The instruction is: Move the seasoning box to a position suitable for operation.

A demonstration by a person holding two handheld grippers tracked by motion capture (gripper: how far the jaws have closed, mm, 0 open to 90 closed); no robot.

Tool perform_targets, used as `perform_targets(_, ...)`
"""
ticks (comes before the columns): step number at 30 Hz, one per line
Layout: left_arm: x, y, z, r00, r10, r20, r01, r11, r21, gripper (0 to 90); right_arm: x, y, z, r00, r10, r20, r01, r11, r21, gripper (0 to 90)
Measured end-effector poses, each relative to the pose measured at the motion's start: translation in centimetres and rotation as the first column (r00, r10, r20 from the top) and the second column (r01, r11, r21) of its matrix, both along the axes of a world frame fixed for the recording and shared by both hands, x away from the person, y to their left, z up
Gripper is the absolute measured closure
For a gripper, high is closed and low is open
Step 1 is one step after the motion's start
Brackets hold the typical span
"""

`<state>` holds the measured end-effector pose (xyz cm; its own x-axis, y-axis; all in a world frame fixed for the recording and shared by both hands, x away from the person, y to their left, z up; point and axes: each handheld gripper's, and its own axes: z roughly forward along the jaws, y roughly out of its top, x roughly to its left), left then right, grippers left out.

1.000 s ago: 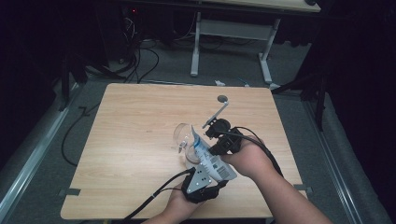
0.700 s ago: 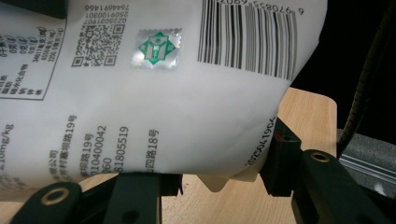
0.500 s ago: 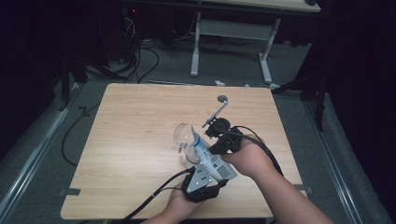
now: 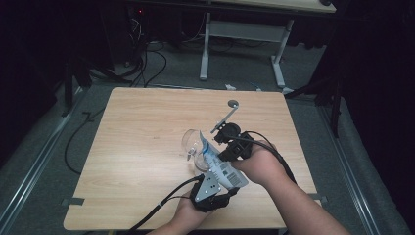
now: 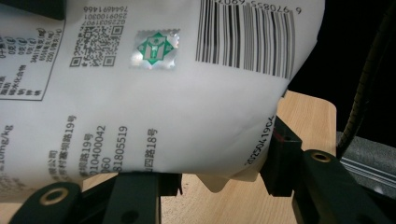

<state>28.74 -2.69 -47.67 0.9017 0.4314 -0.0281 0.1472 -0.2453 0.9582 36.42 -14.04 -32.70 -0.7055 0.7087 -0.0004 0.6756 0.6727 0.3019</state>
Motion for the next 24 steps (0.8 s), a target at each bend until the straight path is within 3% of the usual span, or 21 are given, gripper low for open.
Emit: perform_targets(24,0.02,-0.21,0.02,0.9999,-0.011,-0.003,0.011,0.9999,0.011,56.9,0.04,-0.18,-0.18,1.0,0.0,0.005,0.0,1.0,-0.01,90.0)
